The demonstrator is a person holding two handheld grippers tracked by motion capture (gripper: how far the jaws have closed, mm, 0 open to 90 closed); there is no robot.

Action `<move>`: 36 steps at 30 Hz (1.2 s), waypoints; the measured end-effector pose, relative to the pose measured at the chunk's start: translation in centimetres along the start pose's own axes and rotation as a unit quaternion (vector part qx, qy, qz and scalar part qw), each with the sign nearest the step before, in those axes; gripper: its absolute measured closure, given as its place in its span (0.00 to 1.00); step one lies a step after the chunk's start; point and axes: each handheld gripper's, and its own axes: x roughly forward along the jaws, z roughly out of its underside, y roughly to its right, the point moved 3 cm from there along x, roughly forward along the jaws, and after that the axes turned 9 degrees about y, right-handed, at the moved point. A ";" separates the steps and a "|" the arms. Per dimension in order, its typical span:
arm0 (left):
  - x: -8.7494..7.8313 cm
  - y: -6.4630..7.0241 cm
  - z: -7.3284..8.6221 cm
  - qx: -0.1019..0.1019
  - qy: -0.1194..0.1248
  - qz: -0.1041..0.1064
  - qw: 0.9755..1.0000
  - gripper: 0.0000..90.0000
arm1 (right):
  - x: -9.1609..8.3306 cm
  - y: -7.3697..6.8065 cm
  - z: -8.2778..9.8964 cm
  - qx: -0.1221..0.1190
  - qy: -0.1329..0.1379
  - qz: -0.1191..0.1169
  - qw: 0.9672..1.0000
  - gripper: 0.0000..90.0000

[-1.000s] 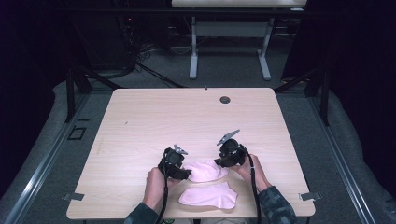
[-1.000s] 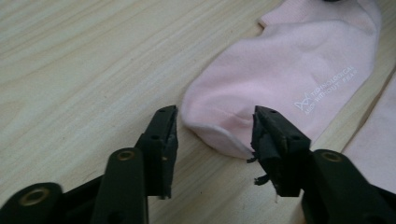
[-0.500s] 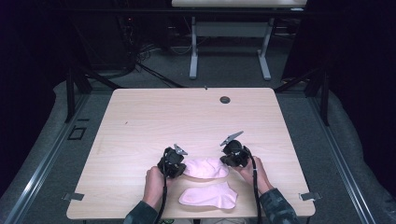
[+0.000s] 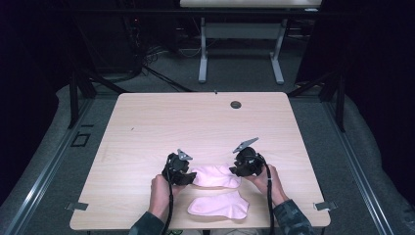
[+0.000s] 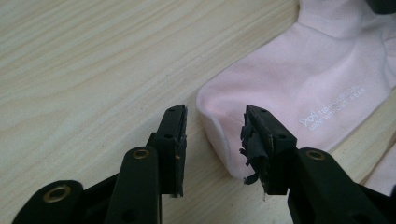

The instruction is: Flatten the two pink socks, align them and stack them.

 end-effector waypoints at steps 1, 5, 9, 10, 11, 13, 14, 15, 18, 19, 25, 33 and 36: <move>0.1 0.0 0.0 0.000 -0.003 -0.001 1.000 0.66 | 0.3 -0.1 0.0 -0.004 -0.009 0.002 1.000 0.71; 0.4 0.2 0.1 0.009 -0.012 0.002 1.000 0.73 | 1.2 -0.3 0.0 -0.009 -0.019 0.004 1.000 0.75; 0.5 0.1 0.4 0.016 -0.015 0.001 1.000 0.82 | 1.3 -0.3 0.3 -0.004 -0.020 0.003 1.000 0.80; 0.5 0.1 0.4 0.017 -0.015 -0.003 1.000 0.84 | 1.2 -0.3 0.4 -0.005 -0.022 0.002 1.000 0.82; 0.5 0.1 0.5 0.016 -0.015 -0.003 1.000 0.86 | 1.2 -0.3 0.5 -0.003 -0.019 0.000 1.000 0.84; 0.6 0.1 0.6 0.030 -0.020 -0.020 0.999 0.91 | 1.2 -0.3 0.6 -0.002 -0.013 -0.007 1.000 0.88; 0.7 0.2 0.7 0.034 -0.020 -0.020 0.999 0.94 | 1.2 -0.3 0.6 0.001 -0.010 -0.009 1.000 0.91; 0.7 0.2 0.7 0.032 -0.018 -0.015 0.999 0.96 | 1.2 -0.3 0.7 0.001 -0.006 -0.011 1.000 0.92; 0.7 0.2 0.7 0.035 -0.018 -0.014 0.999 0.98 | 1.1 -0.5 0.8 0.005 -0.003 -0.005 1.000 0.94; 0.7 0.1 0.7 0.032 -0.017 -0.013 0.999 0.99 | 1.1 -0.5 0.8 0.006 -0.004 -0.004 1.000 0.94; -0.3 0.4 0.1 0.024 0.011 -0.001 1.000 0.99 | -0.1 -0.6 0.4 0.020 0.021 0.008 1.000 0.94; -2.8 0.6 -0.7 0.002 0.041 0.032 0.999 0.99 | -3.9 -0.8 -0.2 0.036 0.043 0.021 0.998 0.94; -4.0 1.0 -0.8 0.006 0.053 0.045 0.998 0.99 | -5.1 -1.5 -0.2 0.034 0.045 0.020 0.998 0.93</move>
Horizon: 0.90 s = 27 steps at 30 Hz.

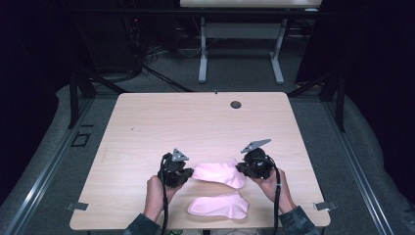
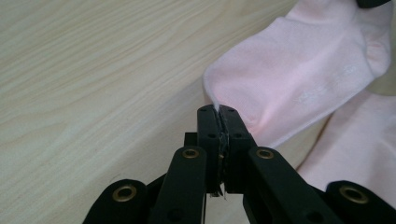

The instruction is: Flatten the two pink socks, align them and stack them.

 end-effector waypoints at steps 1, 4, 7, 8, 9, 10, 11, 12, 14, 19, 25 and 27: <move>-0.3 0.2 0.0 0.000 0.004 0.003 1.000 0.99 | -0.4 -0.2 0.0 -0.002 0.001 0.001 1.000 0.93; -1.3 0.8 0.2 0.001 0.014 0.015 1.000 0.99 | -1.6 -1.0 0.2 -0.005 0.004 0.001 1.000 0.93; -2.2 1.4 0.6 -0.003 0.021 0.028 0.999 0.99 | -2.8 -1.8 0.6 -0.005 0.002 -0.005 1.000 0.93; -2.4 1.7 0.8 -0.005 0.022 0.032 0.999 0.99 | -3.2 -2.1 0.7 -0.002 0.005 -0.005 1.000 0.93; -2.6 2.0 1.1 -0.007 0.025 0.034 0.999 0.99 | -3.6 -2.3 0.9 -0.002 0.003 -0.005 1.000 0.93; -2.8 2.2 1.3 -0.007 0.024 0.037 0.999 0.99 | -3.8 -2.6 1.1 -0.003 0.003 -0.006 1.000 0.93; -3.0 2.4 1.6 -0.008 0.021 0.042 0.999 0.99 | -4.1 -2.9 1.2 -0.003 0.003 -0.008 1.000 0.93; -3.1 2.7 2.0 -0.010 0.018 0.049 0.999 0.99 | -4.3 -3.1 1.4 -0.004 0.002 -0.010 1.000 0.93; -3.3 3.1 2.7 -0.013 0.014 0.055 0.998 0.99 | -4.7 -3.6 1.9 -0.002 0.001 -0.014 1.000 0.93; -3.5 3.6 4.4 -0.021 -0.002 0.059 0.998 0.99 | -4.6 -4.6 3.3 0.001 -0.015 -0.025 1.000 0.93; -3.0 3.9 6.1 -0.021 -0.027 0.061 0.998 0.99 | -2.8 -5.0 5.2 0.012 -0.038 -0.036 0.999 0.93; -2.8 4.0 6.4 -0.018 -0.031 0.056 0.998 0.98 | -2.1 -5.0 5.8 0.013 -0.048 -0.031 0.998 0.93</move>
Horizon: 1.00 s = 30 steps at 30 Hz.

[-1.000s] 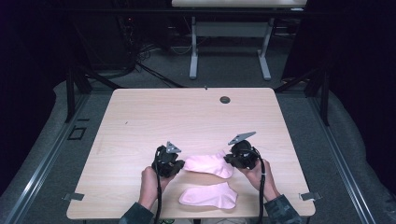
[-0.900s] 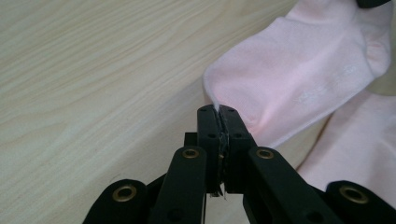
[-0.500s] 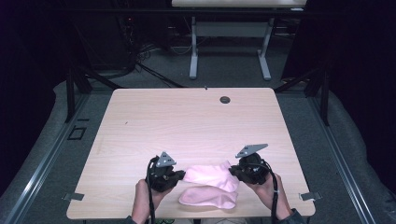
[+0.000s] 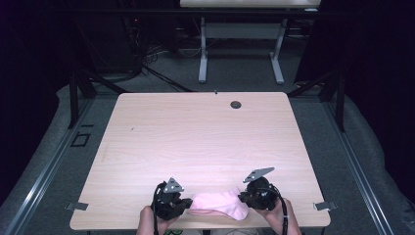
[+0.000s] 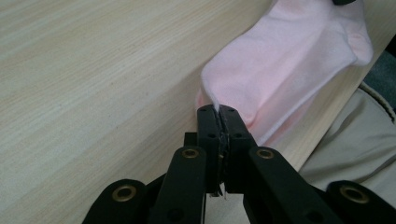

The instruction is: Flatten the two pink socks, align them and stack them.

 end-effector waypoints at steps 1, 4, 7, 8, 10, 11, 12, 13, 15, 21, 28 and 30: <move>0.1 0.0 0.1 0.006 -0.004 -0.004 1.000 0.98 | 0.3 0.0 0.2 -0.003 0.000 0.002 1.000 0.93; 0.5 0.1 0.3 0.016 -0.012 -0.014 1.000 0.96 | 1.1 0.0 0.7 -0.009 -0.006 0.010 1.000 0.92; 0.8 0.2 0.5 0.025 -0.018 -0.022 0.999 0.93 | 1.5 0.1 1.1 -0.011 -0.003 0.012 1.000 0.90; 0.8 0.2 0.5 0.030 -0.019 -0.028 0.999 0.91 | 1.6 0.2 1.2 -0.012 0.000 0.013 1.000 0.89; 0.8 0.1 0.5 0.033 -0.020 -0.034 0.999 0.87 | 1.6 0.2 1.4 -0.010 -0.002 0.012 1.000 0.88; 0.9 0.1 0.5 0.033 -0.021 -0.035 0.999 0.85 | 1.7 0.3 1.4 -0.015 0.004 0.017 1.000 0.88; 0.9 0.1 0.5 0.033 -0.021 -0.038 0.998 0.83 | 1.7 0.3 1.5 -0.013 0.008 0.015 1.000 0.88; 0.9 0.1 0.6 0.034 -0.021 -0.042 0.998 0.80 | 1.6 0.3 1.5 -0.011 0.005 0.016 1.000 0.87; 0.8 -0.1 0.6 0.035 -0.022 -0.048 0.998 0.77 | 1.5 0.4 1.5 -0.011 0.004 0.015 1.000 0.86; -0.1 -1.2 0.3 0.011 -0.007 -0.072 0.997 0.40 | 1.3 0.7 1.7 -0.010 0.002 0.019 1.000 0.74; -1.7 -2.4 -0.5 -0.002 0.015 -0.084 0.996 0.17 | -0.2 1.5 1.5 0.005 0.034 0.023 0.999 0.65; -1.9 -2.4 -0.6 -0.002 0.016 -0.085 0.996 0.17 | -0.5 1.8 1.4 0.008 0.044 0.028 0.999 0.62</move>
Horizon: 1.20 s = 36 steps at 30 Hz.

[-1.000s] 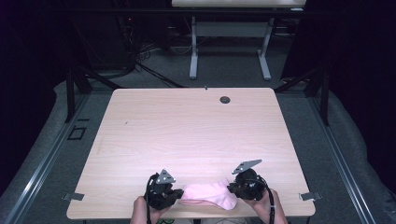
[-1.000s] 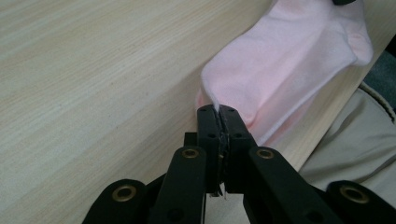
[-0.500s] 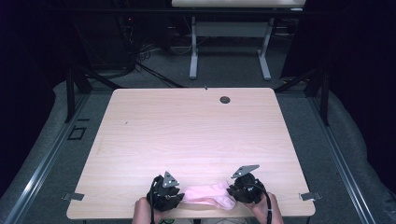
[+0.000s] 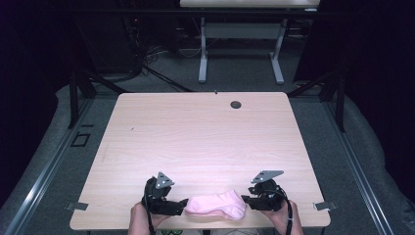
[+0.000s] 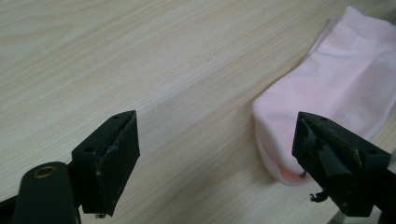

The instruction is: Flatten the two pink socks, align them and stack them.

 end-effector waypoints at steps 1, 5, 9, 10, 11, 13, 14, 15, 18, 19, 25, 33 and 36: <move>0.0 -0.1 0.0 0.002 0.000 -0.002 1.000 0.16 | -0.2 0.2 0.0 0.001 0.001 -0.001 1.000 0.60; -0.4 -0.7 0.1 0.003 0.002 -0.021 1.000 0.13 | -0.8 1.0 0.0 0.008 0.005 0.009 1.000 0.51; -1.3 -2.2 0.3 -0.006 0.002 -0.047 0.999 0.05 | -2.1 2.0 0.0 0.020 0.022 0.025 0.999 0.34; -1.5 -2.7 0.3 -0.010 0.004 -0.050 0.999 0.03 | -2.4 2.3 0.1 0.023 0.029 0.033 0.999 0.29; -1.8 -3.1 0.4 -0.013 0.003 -0.057 0.998 0.02 | -2.8 2.7 0.1 0.026 0.030 0.037 0.999 0.24; -2.4 -4.1 0.6 -0.017 0.004 -0.070 0.997 0.00 | -3.3 3.4 0.3 0.032 0.040 0.049 0.997 0.17; -2.7 -4.6 0.8 -0.020 0.007 -0.076 0.997 0.00 | -3.6 3.7 0.4 0.037 0.041 0.054 0.997 0.16; -2.9 -5.1 0.9 -0.023 0.006 -0.082 0.996 0.00 | -3.9 4.1 0.5 0.039 0.043 0.060 0.997 0.15; -3.4 -6.8 1.7 -0.042 0.004 -0.098 0.994 0.00 | -4.4 5.6 1.2 0.048 0.039 0.077 0.995 0.08; -3.4 -7.4 2.1 -0.048 0.005 -0.104 0.993 0.00 | -4.4 6.1 1.5 0.053 0.038 0.084 0.994 0.06; -3.0 -10.4 4.1 -0.071 0.000 -0.129 0.989 0.00 | -4.2 9.3 3.9 0.091 0.030 0.108 0.989 0.00; -1.5 -12.4 6.0 -0.065 -0.005 -0.163 0.984 0.00 | -3.6 11.6 6.1 0.102 0.049 0.142 0.983 0.00; -1.4 -12.9 6.1 -0.081 0.010 -0.177 0.981 0.00 | -3.3 12.0 6.5 0.104 0.054 0.151 0.982 0.00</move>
